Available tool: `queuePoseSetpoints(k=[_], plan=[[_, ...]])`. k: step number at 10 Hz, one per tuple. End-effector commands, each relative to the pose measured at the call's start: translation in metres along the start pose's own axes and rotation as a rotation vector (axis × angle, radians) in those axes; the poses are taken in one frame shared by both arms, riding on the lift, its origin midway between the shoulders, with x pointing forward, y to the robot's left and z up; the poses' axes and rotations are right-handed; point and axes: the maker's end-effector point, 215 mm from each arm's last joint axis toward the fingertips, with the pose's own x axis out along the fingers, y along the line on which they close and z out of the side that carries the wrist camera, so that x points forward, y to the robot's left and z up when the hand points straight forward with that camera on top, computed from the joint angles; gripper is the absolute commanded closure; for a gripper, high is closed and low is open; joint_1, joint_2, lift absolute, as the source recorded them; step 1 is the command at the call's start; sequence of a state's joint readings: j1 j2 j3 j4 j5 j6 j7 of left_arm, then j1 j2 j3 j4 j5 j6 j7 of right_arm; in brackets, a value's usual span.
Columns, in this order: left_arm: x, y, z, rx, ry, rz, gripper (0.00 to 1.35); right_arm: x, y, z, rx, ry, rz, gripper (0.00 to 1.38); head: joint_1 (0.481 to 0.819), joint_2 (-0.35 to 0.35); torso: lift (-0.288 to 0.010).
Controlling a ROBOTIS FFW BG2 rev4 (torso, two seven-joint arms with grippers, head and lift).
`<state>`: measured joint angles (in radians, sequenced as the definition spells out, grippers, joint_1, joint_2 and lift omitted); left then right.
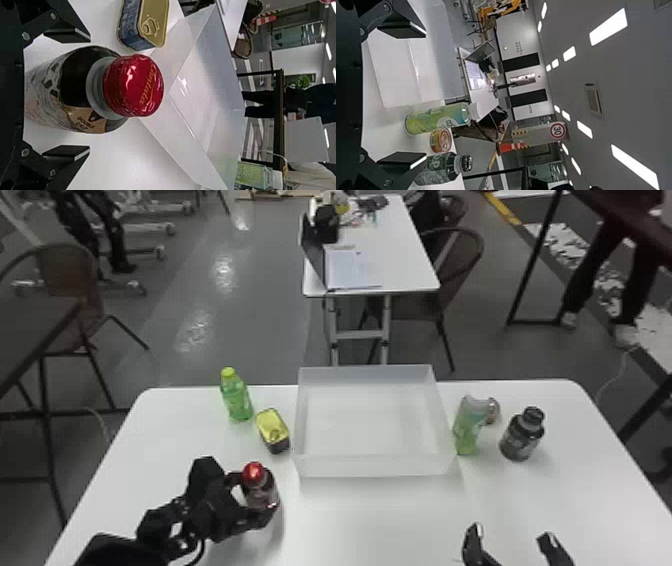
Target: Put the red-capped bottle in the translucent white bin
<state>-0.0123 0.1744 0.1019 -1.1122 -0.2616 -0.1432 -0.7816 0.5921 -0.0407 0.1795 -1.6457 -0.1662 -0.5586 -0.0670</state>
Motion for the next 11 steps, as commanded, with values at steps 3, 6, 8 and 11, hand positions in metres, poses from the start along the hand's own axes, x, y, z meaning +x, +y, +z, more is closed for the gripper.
queuePoseSetpoints(k=[3,6,8,11], plan=[[0.0,-0.01,-0.008,-0.038,0.002,-0.007,0.83,-0.001,-0.001,-0.002,0.003,0.004,-0.004,0.2,0.695,0.057,0.0],[-0.02,-0.007,0.041,-0.02,-0.054,0.058,0.97,-0.002,-0.001,-0.002,0.003,0.006,-0.004,0.2,0.695,0.045,0.0],[-0.031,-0.003,0.1,-0.033,-0.13,0.084,0.97,-0.002,-0.001,-0.003,0.003,0.007,-0.004,0.2,0.695,0.044,0.0],[-0.013,-0.008,0.178,-0.003,-0.248,0.028,0.97,-0.001,-0.001,-0.004,0.005,0.007,-0.001,0.2,0.695,0.007,0.0]])
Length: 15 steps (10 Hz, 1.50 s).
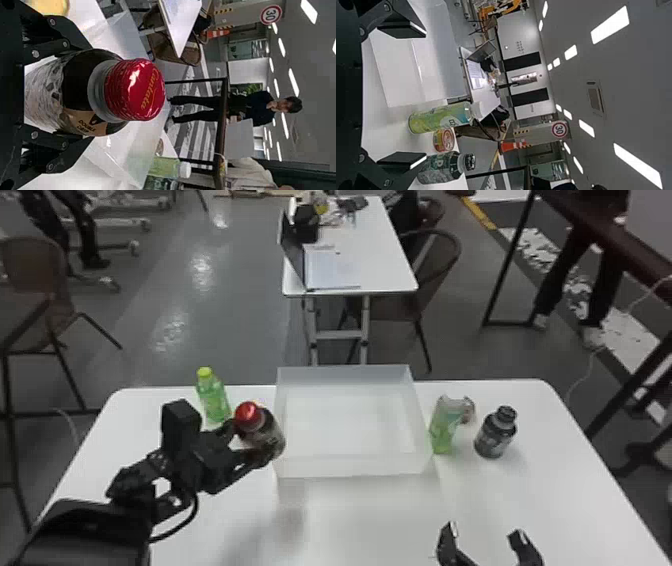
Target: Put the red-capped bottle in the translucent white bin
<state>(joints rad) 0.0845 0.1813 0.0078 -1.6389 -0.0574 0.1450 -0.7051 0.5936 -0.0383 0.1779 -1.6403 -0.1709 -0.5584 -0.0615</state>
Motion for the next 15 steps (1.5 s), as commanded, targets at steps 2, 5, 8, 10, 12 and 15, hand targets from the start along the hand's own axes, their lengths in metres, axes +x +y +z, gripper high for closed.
queuePoseSetpoints(k=[2,5,8,10,12,15], plan=[[0.026,-0.002,0.044,0.042,-0.08,-0.024,0.97,0.001,0.001,0.0,0.003,-0.001,0.002,0.2,0.695,-0.034,0.0],[0.064,0.016,0.021,0.048,-0.065,-0.005,0.97,0.001,0.0,-0.002,0.007,0.002,0.001,0.2,0.695,-0.053,0.0],[0.095,0.022,-0.003,0.042,-0.021,-0.041,0.97,0.002,0.001,-0.003,0.009,0.004,0.005,0.2,0.695,-0.059,0.0],[0.106,0.019,-0.015,0.039,0.012,-0.063,0.97,0.002,0.001,-0.003,0.01,0.005,0.005,0.2,0.695,-0.063,0.0],[0.11,0.017,-0.015,0.02,0.013,-0.064,0.74,0.002,0.001,-0.003,0.01,0.004,0.007,0.2,0.695,-0.07,0.0],[0.111,0.011,-0.016,-0.003,0.01,-0.079,0.11,0.002,0.001,-0.004,0.012,0.005,0.007,0.2,0.695,-0.077,0.0]])
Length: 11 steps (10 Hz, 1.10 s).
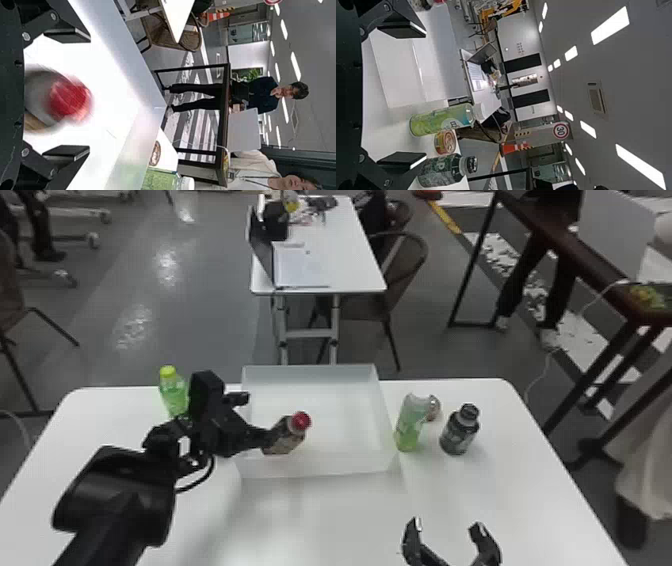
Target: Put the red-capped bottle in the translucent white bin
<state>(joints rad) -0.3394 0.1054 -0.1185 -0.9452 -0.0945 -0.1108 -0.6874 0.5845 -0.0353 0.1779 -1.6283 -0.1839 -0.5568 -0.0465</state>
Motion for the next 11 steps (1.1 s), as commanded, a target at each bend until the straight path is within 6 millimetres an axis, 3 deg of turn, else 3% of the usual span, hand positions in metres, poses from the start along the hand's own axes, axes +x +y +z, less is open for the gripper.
queuePoseSetpoints(k=[1,3,7,9,11], plan=[[-0.002,-0.003,0.0,-0.013,-0.013,-0.007,0.15,0.0,0.0,0.0,0.0,-0.001,0.001,0.2,0.695,-0.081,0.0],[-0.02,-0.004,0.006,-0.013,-0.035,0.01,0.15,0.001,0.0,0.0,0.0,-0.001,0.001,0.2,0.695,-0.083,0.0],[-0.114,0.009,0.001,-0.062,-0.088,0.194,0.16,0.002,0.001,0.001,-0.003,-0.003,0.003,0.2,0.695,-0.025,0.0],[-0.15,0.0,-0.002,-0.067,-0.092,0.236,0.16,0.002,0.001,0.001,-0.003,-0.003,0.003,0.2,0.695,0.014,0.0],[-0.189,-0.016,0.006,-0.069,-0.161,0.317,0.16,0.001,0.001,0.001,-0.004,-0.002,0.002,0.2,0.695,0.042,0.0]])
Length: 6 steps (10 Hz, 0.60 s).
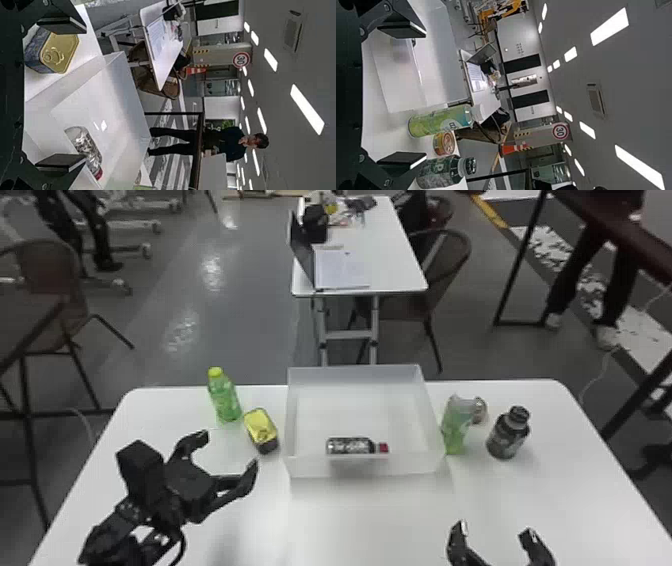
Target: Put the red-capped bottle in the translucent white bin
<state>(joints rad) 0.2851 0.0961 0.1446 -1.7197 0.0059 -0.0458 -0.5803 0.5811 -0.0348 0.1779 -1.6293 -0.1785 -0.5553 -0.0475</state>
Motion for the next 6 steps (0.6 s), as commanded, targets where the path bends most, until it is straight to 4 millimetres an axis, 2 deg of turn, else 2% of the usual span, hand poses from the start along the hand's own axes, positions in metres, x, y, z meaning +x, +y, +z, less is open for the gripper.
queuePoseSetpoints(k=[1,3,4,6], plan=[[-0.037,-0.007,0.0,-0.053,-0.044,0.082,0.16,-0.003,-0.001,-0.002,0.009,0.005,-0.006,0.2,0.695,0.048,0.0],[-0.081,-0.009,-0.014,-0.122,-0.062,0.215,0.16,-0.011,-0.009,-0.002,0.009,0.012,-0.026,0.2,0.695,0.078,0.0],[-0.096,-0.009,-0.017,-0.134,-0.068,0.263,0.16,-0.016,-0.015,-0.002,0.005,0.013,-0.043,0.2,0.695,0.093,0.0],[-0.104,-0.01,-0.018,-0.127,-0.072,0.27,0.16,-0.019,-0.016,-0.003,0.003,0.013,-0.046,0.2,0.695,0.1,0.0]])
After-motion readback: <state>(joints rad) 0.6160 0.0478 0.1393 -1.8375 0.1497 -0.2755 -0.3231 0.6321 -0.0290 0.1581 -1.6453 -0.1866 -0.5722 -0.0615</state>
